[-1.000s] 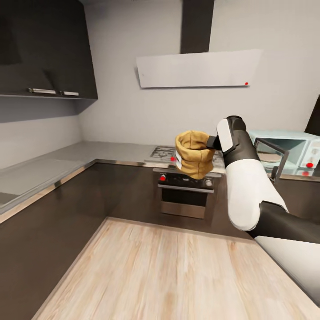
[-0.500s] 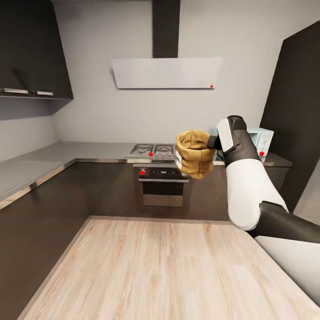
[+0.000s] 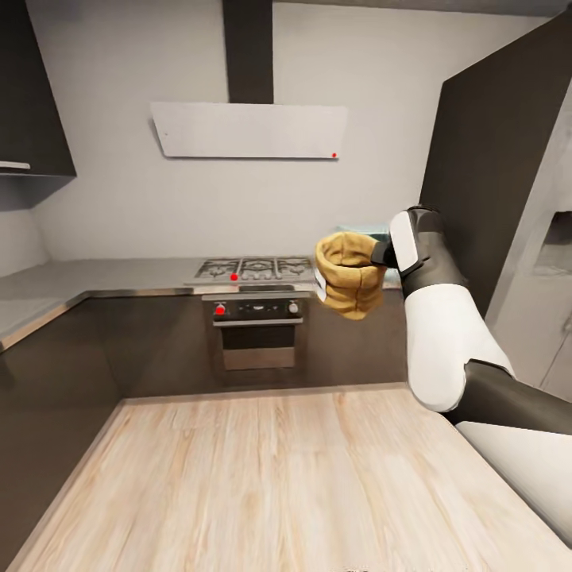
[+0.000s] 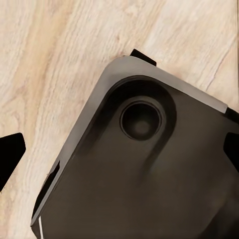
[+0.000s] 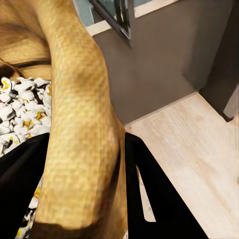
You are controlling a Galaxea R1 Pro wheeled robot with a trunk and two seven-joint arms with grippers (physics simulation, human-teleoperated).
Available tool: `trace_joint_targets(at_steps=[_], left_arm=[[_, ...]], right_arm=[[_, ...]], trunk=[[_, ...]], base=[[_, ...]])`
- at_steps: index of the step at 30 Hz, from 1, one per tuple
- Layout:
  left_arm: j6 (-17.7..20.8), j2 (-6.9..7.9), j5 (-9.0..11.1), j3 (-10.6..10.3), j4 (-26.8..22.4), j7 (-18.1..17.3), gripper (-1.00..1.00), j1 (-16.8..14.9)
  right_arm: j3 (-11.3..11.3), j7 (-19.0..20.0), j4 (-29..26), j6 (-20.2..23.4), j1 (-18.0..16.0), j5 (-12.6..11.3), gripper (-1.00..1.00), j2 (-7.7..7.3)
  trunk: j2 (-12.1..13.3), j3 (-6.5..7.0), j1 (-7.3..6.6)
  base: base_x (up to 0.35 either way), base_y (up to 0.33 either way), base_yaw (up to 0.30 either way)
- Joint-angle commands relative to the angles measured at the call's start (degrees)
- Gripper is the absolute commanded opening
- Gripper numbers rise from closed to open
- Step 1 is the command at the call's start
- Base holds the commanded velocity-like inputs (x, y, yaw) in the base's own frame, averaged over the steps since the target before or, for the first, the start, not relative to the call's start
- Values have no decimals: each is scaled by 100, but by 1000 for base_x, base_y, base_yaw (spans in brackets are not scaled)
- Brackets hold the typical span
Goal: In the kitchen, take the popcorn bag from the countertop, put it into the microwave, and heat it until the popcorn is cooked so the cooked popcorn ends up inside the bag.
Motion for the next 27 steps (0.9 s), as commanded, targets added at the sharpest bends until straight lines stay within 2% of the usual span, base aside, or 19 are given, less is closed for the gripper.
trace_joint_targets(at_steps=[1,5,25,27], left_arm=[[-9,0,4,-9,-5,4,100,1],[-9,0,24,-13,-6,6,100,1],[-17,0,26,5,-6,11,100,1],[-17,0,27,5,-6,11,100,1]], right_arm=[[-15,-60,-3,0,-6,-69,-100,-18],[-14,-60,-3,0,-6,-67,-100,-57],[-15,-60,-3,0,-6,-87,-100,-70],[-15,-60,-3,0,-6,-91,-100,-131]], trunk=[[-3,-6,0],[-3,-6,0],[-3,19,0],[-3,19,0]], base=[[0,0,-287],[0,0,-288],[0,0,-282],[0,0,-286]])
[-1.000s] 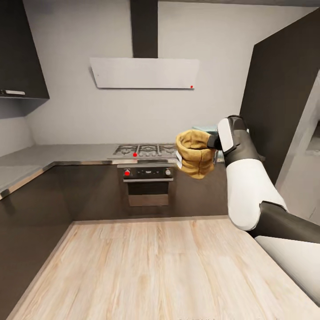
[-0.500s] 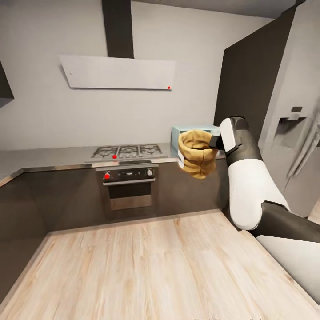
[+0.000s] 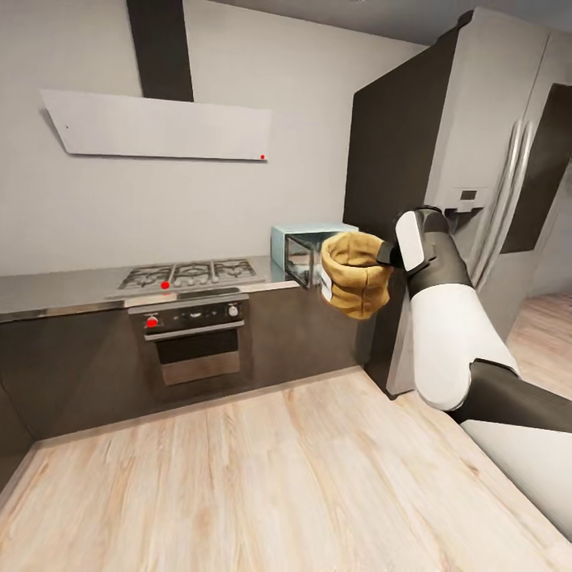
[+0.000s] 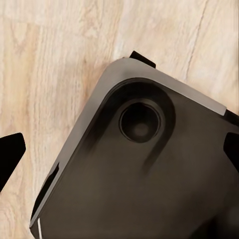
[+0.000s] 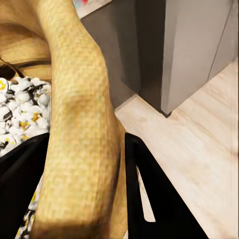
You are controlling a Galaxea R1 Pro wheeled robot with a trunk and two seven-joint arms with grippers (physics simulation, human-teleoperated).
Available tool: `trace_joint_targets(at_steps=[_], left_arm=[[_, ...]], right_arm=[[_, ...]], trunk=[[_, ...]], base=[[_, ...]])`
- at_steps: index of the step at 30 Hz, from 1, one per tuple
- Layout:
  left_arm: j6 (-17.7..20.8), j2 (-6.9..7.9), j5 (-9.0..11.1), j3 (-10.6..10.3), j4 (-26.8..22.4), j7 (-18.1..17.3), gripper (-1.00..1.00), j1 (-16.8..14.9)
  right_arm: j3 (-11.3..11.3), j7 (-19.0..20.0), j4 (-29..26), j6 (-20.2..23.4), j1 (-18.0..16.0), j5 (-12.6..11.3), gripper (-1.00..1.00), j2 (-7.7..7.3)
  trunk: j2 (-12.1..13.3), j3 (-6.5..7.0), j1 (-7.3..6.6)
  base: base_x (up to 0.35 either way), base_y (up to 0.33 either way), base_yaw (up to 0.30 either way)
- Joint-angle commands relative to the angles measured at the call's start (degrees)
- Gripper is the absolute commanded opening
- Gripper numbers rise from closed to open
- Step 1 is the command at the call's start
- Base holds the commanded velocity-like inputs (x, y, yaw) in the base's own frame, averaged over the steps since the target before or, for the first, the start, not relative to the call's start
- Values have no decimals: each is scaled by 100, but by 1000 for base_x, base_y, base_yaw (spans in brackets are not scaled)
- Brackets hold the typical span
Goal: In the kitchen, take the popcorn bag from the countertop, put it into the microwave, and heat it until the popcorn is cooked so the cooked popcorn ends up inside the bag.
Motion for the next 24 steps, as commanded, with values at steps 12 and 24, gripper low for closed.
trace_joint_targets(at_steps=[12,24], left_arm=[[15,-8,-31,-40,-5,6,100,1],[7,-4,-34,-40,-5,6,100,1]], right_arm=[[-6,-60,2,0,-6,-83,-100,-99],[-2,-28,80,0,-6,-170,-100,-54]], trunk=[[-3,-6,0],[-3,-6,0]], base=[[128,-110,-286],[245,-197,-63]])
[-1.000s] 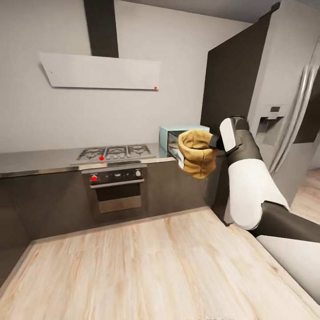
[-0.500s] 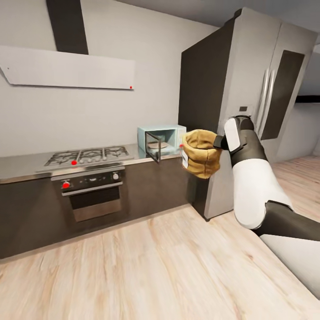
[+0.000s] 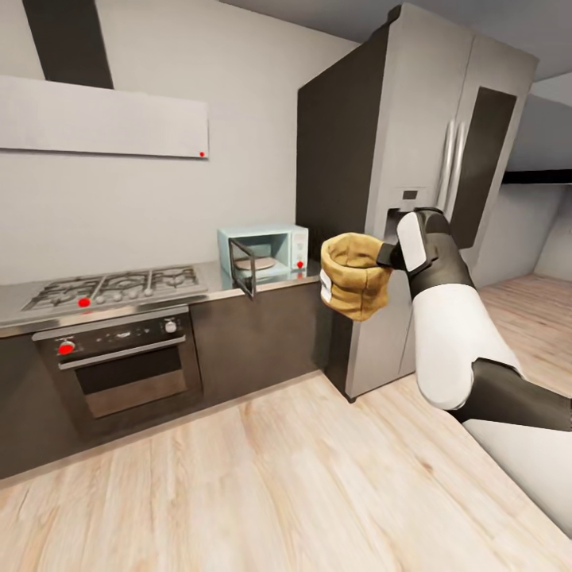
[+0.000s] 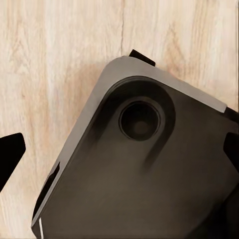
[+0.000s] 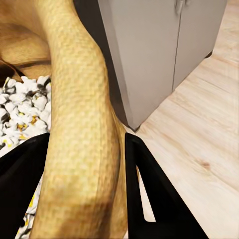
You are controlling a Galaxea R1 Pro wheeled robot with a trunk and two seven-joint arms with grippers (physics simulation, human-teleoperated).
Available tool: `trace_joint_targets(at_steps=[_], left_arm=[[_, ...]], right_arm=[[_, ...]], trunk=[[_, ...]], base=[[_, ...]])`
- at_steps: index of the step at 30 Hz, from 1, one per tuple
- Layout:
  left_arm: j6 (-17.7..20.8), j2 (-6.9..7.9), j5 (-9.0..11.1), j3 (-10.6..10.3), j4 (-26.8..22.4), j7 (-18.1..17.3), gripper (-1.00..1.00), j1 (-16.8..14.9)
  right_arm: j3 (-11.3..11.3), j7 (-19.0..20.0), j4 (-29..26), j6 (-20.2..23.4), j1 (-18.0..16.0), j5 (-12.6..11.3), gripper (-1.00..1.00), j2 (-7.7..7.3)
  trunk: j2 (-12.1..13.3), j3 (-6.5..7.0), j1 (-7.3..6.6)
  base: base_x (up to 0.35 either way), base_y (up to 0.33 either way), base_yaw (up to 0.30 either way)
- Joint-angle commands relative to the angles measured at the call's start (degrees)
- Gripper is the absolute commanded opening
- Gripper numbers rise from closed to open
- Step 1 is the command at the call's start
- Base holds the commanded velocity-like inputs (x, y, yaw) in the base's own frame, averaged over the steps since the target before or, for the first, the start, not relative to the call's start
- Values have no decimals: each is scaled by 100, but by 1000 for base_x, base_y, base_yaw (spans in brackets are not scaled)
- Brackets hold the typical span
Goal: In the kitchen, take the popcorn bag from the countertop, put it into the microwave, and heat it until the popcorn is cooked so the cooked popcorn ends up inside the bag.
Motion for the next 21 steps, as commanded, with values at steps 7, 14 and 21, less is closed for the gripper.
trace_joint_targets(at_steps=[7,14,21], left_arm=[[-12,4,17,-8,-8,5,100,1],[-17,4,18,-8,-9,5,100,1],[-18,4,18,-8,-8,5,100,1]], right_arm=[[-10,-54,243,6,-4,-60,-100,43],[-10,-63,245,6,-4,-44,-100,43],[-10,-64,245,6,-4,-45,-100,39]], trunk=[[-2,-6,2],[-2,-6,2],[-2,-6,2]], base=[[245,-196,51],[245,-193,259],[245,-192,269]])
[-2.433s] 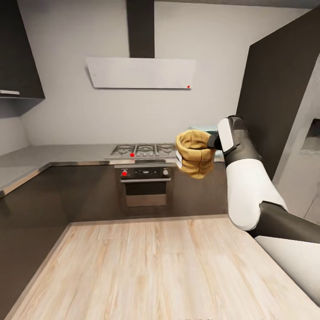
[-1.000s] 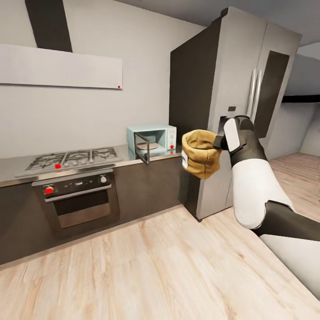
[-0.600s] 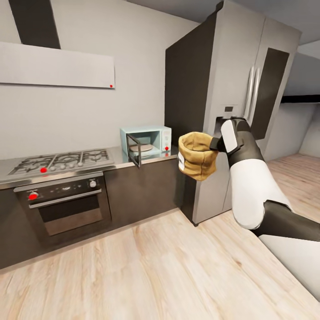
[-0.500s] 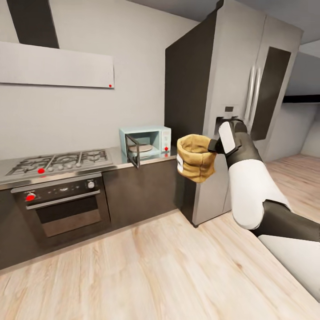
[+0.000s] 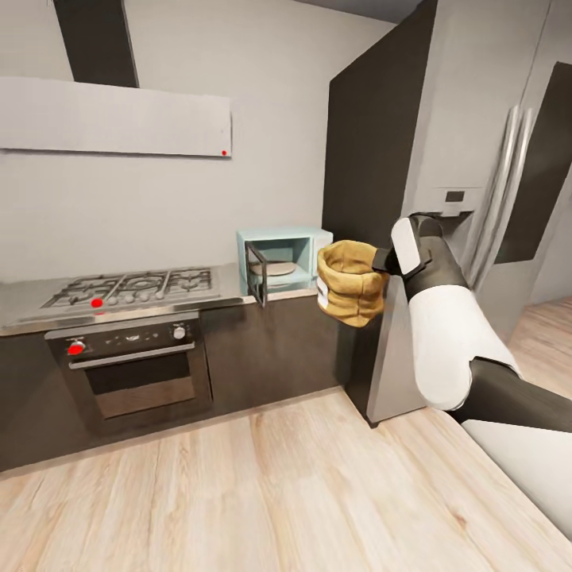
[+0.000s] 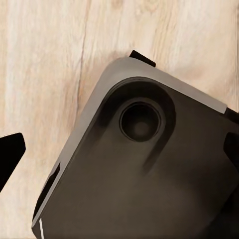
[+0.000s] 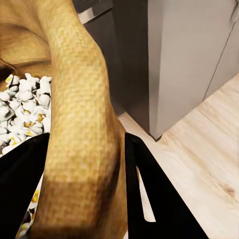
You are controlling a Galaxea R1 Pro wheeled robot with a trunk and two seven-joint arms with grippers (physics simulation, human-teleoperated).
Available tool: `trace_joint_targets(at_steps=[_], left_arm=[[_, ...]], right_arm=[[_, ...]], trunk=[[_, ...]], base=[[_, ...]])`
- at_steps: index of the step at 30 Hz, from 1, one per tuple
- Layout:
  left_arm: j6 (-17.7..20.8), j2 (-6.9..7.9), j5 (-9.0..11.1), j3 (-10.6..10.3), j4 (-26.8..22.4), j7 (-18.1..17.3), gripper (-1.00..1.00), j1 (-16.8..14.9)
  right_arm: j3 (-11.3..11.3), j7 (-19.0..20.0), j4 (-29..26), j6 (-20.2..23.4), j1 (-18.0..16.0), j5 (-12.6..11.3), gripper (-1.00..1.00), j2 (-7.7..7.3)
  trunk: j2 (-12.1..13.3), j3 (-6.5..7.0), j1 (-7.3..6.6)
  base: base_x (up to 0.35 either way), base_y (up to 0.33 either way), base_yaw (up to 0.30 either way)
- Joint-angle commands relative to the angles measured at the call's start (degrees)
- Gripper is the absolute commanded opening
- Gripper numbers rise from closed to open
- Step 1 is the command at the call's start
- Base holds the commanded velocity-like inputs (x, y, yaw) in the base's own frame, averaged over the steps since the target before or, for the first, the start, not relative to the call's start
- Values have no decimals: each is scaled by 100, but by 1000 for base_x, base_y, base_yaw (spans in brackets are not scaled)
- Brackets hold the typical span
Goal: In the kitchen, take the popcorn bag from the countertop, put it into the microwave, and heat it until the popcorn is cooked so the cooked popcorn ends up inside the bag.
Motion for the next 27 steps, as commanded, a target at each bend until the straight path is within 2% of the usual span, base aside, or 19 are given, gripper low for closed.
trace_joint_targets(at_steps=[1,18,27], left_arm=[[-9,0,18,-8,-7,5,100,1],[-9,0,34,-8,-8,5,100,1],[-9,-1,34,-5,-6,5,100,1]], right_arm=[[-16,-59,-7,4,-4,-62,-100,3],[-16,-59,-7,4,-4,-27,-100,-13],[-23,-70,-7,4,-4,-15,-100,-43]], trunk=[[-2,-6,2],[-2,-6,2],[-2,-6,2]], base=[[244,-193,269],[197,-226,269],[150,-255,25]])
